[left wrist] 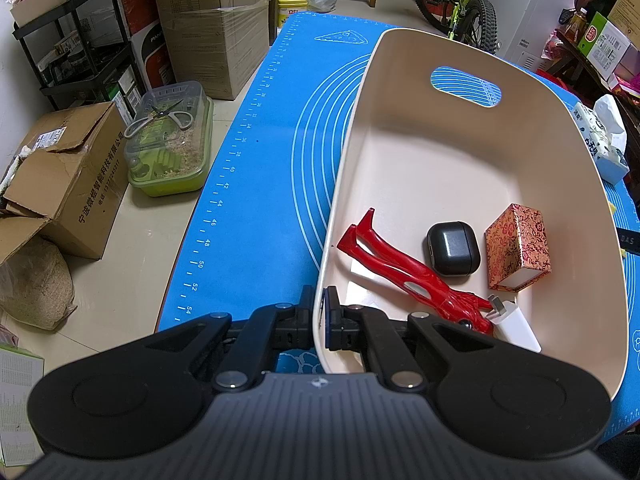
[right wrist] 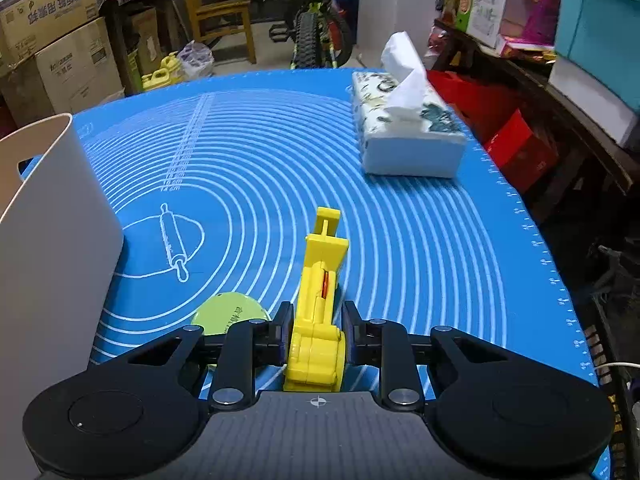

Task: Organize rigid objects
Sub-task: 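Carry the yellow toy into the bin and release it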

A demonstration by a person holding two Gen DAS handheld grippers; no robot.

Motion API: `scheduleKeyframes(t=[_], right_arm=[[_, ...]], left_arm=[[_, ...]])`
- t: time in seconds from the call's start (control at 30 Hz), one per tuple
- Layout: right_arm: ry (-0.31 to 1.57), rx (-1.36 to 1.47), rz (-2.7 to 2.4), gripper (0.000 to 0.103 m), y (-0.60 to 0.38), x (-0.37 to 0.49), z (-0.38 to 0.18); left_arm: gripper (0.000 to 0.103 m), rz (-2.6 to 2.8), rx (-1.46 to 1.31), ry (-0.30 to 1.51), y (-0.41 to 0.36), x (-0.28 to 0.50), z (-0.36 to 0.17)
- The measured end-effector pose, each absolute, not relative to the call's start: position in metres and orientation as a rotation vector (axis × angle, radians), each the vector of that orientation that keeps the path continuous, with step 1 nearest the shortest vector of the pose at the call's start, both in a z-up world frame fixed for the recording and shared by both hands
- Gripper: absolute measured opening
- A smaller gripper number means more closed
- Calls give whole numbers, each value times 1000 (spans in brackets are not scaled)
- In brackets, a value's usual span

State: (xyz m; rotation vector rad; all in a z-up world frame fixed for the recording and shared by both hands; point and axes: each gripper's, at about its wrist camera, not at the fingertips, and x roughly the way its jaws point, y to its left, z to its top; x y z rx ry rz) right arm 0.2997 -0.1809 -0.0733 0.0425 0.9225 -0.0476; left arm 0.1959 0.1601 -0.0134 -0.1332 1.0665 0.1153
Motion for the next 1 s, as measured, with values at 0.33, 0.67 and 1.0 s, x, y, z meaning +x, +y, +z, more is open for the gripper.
scheduleKeyframes(t=[0.33,0.67,1.0], right_arm=[[846,92,-37,34,-185,283,-46],[724,96,41,34,-167,256,10],[606,76,187,34,-119,234,62]], left_arm=[[6,116,-133,1067,160,196,-14],[6,116,-133,1067,160,196,-14],[6,116,-133,1067,160,196,-14]])
